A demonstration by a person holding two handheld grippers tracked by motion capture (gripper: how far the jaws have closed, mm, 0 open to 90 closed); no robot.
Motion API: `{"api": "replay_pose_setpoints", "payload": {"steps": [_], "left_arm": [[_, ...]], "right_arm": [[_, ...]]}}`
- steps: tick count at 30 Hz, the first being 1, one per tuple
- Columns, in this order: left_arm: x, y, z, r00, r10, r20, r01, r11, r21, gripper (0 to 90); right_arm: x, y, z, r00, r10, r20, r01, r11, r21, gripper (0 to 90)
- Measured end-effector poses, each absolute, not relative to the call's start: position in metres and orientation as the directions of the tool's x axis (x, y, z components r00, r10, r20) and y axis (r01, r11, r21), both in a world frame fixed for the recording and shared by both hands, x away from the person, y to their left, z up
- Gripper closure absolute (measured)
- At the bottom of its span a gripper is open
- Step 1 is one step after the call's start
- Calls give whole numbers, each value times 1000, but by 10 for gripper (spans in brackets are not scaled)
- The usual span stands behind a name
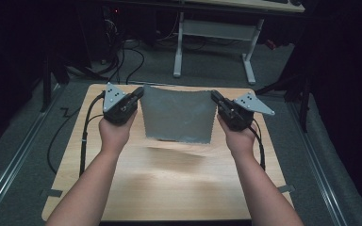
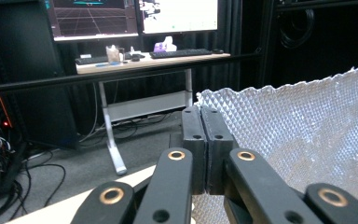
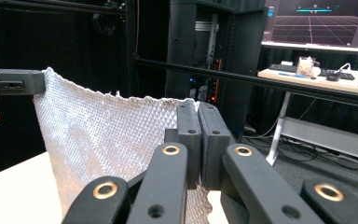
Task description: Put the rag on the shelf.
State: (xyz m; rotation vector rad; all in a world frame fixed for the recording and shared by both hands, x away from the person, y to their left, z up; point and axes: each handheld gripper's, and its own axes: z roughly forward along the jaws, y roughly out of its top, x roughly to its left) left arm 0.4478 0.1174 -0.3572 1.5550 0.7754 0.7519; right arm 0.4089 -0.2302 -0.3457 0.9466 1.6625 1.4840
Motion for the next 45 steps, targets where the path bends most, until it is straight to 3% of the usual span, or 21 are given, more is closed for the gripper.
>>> {"api": "replay_pose_setpoints", "payload": {"steps": [23, 35, 45], "left_arm": [[522, 102, -355, 521, 851, 60, 112, -138, 984, 900], [545, 104, -404, 550, 835, -22, 302, -174, 937, 900], [534, 104, -441, 578, 811, -84, 362, -163, 918, 900]], "right_arm": [[497, -234, -347, -425, 905, -16, 140, 84, 987, 894], [524, -229, -384, -424, 905, -35, 258, 158, 953, 894], [516, -233, -416, -430, 903, -5, 320, 158, 934, 893]]}}
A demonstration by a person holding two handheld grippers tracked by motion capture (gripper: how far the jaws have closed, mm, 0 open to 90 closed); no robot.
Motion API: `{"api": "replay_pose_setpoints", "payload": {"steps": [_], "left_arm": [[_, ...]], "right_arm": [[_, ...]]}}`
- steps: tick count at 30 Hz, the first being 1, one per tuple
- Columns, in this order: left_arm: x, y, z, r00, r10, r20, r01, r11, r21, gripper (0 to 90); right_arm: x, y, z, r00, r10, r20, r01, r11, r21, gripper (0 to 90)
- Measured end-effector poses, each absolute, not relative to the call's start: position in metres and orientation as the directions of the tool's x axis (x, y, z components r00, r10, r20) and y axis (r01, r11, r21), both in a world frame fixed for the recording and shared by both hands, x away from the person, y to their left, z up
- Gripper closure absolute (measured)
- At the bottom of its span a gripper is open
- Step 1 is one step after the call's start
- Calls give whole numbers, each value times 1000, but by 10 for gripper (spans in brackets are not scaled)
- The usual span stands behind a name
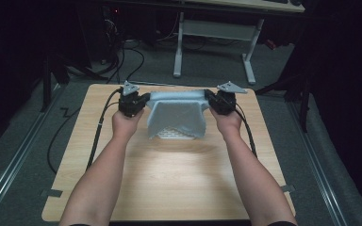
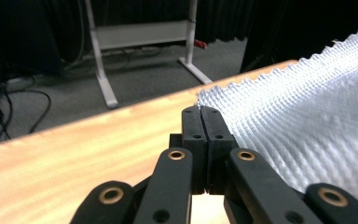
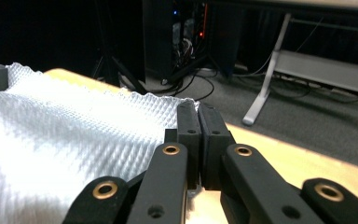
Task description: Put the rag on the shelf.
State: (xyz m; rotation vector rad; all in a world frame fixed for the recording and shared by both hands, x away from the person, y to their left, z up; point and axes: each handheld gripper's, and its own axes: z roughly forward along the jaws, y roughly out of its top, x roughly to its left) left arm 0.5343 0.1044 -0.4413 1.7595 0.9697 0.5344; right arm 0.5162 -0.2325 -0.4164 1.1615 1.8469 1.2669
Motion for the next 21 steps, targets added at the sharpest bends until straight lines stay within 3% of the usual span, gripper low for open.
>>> {"api": "replay_pose_setpoints", "payload": {"steps": [10, 21], "left_arm": [[522, 108, -469, 596, 783, -176, 412, -110, 904, 900], [518, 109, -486, 596, 776, -205, 442, -104, 891, 897]], "right_arm": [[502, -236, -446, -436, 899, 34, 366, 143, 920, 893], [498, -238, -467, -434, 900, 40, 404, 155, 902, 889]]}}
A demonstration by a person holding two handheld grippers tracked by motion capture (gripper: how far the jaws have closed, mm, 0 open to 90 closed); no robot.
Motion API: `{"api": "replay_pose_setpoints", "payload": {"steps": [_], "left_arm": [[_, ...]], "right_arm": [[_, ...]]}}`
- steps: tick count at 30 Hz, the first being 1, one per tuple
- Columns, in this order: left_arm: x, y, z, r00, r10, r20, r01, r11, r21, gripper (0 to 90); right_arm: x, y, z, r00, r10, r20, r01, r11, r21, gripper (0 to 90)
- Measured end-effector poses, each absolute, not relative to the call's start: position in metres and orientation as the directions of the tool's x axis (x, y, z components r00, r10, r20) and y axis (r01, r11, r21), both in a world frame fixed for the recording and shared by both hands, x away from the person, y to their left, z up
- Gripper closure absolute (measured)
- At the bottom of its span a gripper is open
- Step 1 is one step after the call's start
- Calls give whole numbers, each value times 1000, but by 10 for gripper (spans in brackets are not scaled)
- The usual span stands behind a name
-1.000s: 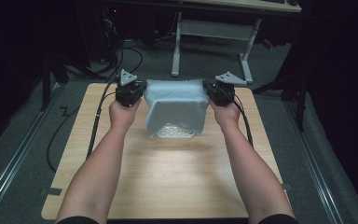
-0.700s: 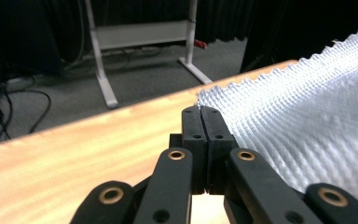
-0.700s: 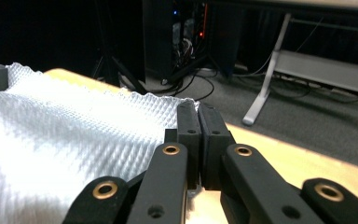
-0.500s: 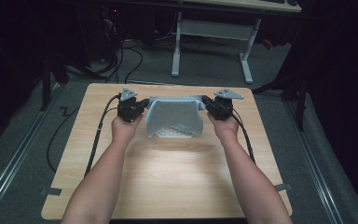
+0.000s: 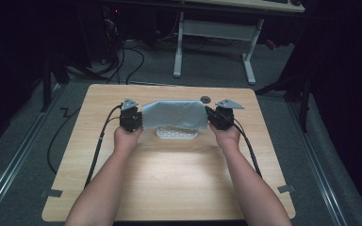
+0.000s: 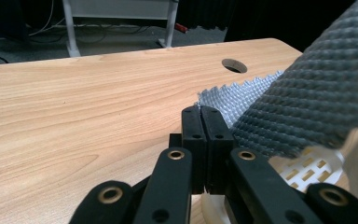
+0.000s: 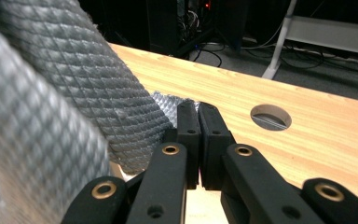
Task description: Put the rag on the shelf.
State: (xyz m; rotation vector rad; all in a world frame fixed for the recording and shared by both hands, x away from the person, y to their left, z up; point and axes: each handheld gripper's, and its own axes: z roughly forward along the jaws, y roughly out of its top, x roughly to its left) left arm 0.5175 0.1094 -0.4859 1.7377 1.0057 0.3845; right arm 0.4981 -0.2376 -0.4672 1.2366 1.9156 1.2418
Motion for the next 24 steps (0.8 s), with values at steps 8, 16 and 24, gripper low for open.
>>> {"api": "replay_pose_setpoints", "payload": {"steps": [8, 16, 24], "left_arm": [[516, 111, -487, 591, 779, -207, 445, -101, 890, 869], [514, 123, -481, 555, 803, -217, 448, -70, 891, 700], [510, 140, -470, 523, 828, -204, 433, -51, 900, 569]], "right_arm": [[498, -237, -469, -427, 903, 49, 416, 149, 897, 860], [498, -243, -463, -414, 909, 50, 409, 137, 902, 722], [494, -252, -450, -396, 917, 39, 391, 130, 911, 613]]}}
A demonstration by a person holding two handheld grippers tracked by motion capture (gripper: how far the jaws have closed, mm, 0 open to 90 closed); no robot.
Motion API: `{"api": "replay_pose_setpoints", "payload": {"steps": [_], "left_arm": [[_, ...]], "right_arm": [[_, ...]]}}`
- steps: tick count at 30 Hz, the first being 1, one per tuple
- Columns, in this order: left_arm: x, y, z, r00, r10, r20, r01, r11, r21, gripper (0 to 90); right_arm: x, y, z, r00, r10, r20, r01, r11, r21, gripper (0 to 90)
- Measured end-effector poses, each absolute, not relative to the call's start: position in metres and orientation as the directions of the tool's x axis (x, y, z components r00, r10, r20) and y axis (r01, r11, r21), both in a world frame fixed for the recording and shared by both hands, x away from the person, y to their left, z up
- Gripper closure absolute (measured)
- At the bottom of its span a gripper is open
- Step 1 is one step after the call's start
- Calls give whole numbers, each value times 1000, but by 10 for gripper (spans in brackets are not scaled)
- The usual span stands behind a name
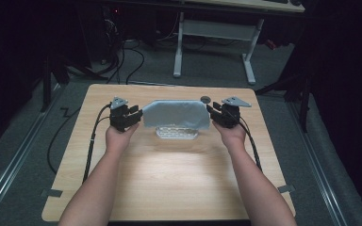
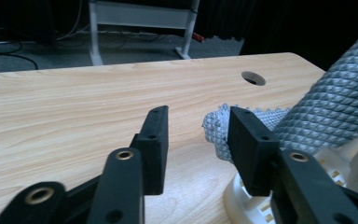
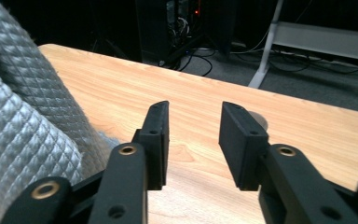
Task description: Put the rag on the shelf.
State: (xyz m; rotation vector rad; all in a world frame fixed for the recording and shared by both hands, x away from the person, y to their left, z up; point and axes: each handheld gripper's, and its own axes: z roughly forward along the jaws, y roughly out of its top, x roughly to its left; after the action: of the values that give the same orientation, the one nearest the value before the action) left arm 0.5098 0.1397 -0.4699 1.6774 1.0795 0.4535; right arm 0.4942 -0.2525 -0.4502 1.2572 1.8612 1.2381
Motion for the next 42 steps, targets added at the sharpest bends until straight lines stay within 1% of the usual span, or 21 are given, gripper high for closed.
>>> {"api": "replay_pose_setpoints", "payload": {"steps": [3, 8, 14, 24, 29, 34, 38, 42], "left_arm": [[507, 145, -466, 514, 834, -199, 432, -52, 901, 544], [504, 150, -461, 511, 840, -181, 424, -63, 904, 519], [501, 156, -456, 506, 845, -177, 418, -61, 906, 501], [498, 166, -454, 488, 850, -197, 420, -31, 907, 496], [503, 158, -457, 503, 844, -189, 426, -51, 903, 499], [506, 151, -461, 503, 840, -205, 426, -35, 904, 503], [508, 160, -460, 478, 848, -231, 435, 0, 900, 500], [507, 172, -452, 459, 846, -270, 421, 61, 905, 487]], "right_arm": [[492, -256, -446, -390, 920, 35, 388, 130, 913, 576], [488, -261, -439, -381, 924, 19, 375, 136, 917, 539], [482, -268, -433, -365, 931, 8, 371, 138, 918, 514], [476, -276, -427, -355, 935, -11, 372, 152, 916, 506], [477, -274, -429, -354, 935, -7, 378, 149, 914, 507], [479, -269, -433, -363, 931, -20, 383, 169, 908, 507], [478, -268, -433, -365, 931, -21, 384, 171, 908, 507], [477, -269, -432, -363, 931, -27, 382, 175, 907, 508]]}}
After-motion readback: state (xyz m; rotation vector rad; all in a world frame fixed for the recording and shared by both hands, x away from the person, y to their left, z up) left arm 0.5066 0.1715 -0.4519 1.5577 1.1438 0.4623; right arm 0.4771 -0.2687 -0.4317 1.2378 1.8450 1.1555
